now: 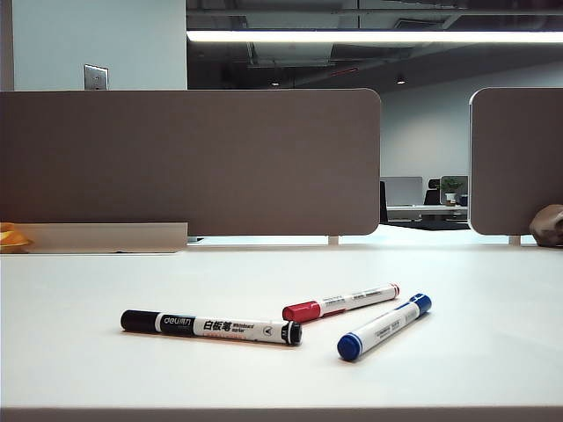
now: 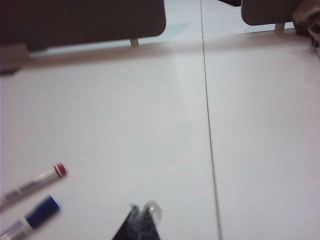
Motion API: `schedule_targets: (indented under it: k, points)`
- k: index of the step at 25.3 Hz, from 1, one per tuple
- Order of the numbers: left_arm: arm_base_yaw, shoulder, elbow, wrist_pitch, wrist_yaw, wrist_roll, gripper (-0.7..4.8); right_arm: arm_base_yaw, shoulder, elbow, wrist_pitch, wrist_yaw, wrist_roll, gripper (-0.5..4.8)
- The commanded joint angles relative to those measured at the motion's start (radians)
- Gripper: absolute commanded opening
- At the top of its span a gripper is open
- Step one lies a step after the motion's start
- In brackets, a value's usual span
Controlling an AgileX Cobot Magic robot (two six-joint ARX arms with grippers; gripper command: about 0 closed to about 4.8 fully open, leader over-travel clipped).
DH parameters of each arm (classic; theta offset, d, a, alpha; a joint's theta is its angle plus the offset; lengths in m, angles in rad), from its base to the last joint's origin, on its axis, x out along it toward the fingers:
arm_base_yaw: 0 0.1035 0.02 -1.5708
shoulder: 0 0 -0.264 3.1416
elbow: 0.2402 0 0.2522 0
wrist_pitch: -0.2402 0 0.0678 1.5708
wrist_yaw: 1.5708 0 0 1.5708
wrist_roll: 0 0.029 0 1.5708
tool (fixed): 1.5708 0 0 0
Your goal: Pick up the markers one by one and line them up horizontally in a straight line on the table.
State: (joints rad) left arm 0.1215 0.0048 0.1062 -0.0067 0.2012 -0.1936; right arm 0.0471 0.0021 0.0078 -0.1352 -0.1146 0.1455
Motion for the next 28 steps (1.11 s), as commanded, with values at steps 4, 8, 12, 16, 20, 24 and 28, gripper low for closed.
schedule_targets:
  k: [4, 8, 12, 16, 20, 24, 28]
  points:
    - [0.001, 0.001, 0.126, -0.045, 0.058, -0.113, -0.06, -0.001, 0.000, 0.006, 0.277, -0.123, 0.420, -0.06]
    - [0.002, 0.001, 0.181, -0.044, 0.135, -0.109, -0.05, -0.001, 0.000, 0.068, 0.347, -0.235, 0.532, -0.04]
    - [0.002, 0.001, 0.231, -0.043, 0.188, -0.090, -0.04, -0.002, 0.000, 0.195, 0.233, -0.288, 0.530, 0.39]
    - [0.002, 0.001, 0.283, -0.044, 0.234, -0.095, -0.03, -0.002, 0.000, 0.341, 0.019, -0.316, 0.391, 0.38]
    - [0.002, 0.001, 0.330, -0.047, 0.234, -0.095, -0.04, -0.002, 0.012, 0.486, -0.249, -0.358, 0.192, -0.09]
    - [0.002, 0.040, 0.412, -0.164, 0.384, -0.071, -0.05, -0.002, 0.136, 0.645, -0.491, -0.375, -0.006, -0.09]
    - [0.002, 0.123, 0.469, -0.274, 0.424, -0.017, -0.05, -0.002, 0.286, 0.714, -0.565, -0.433, -0.123, -0.09]
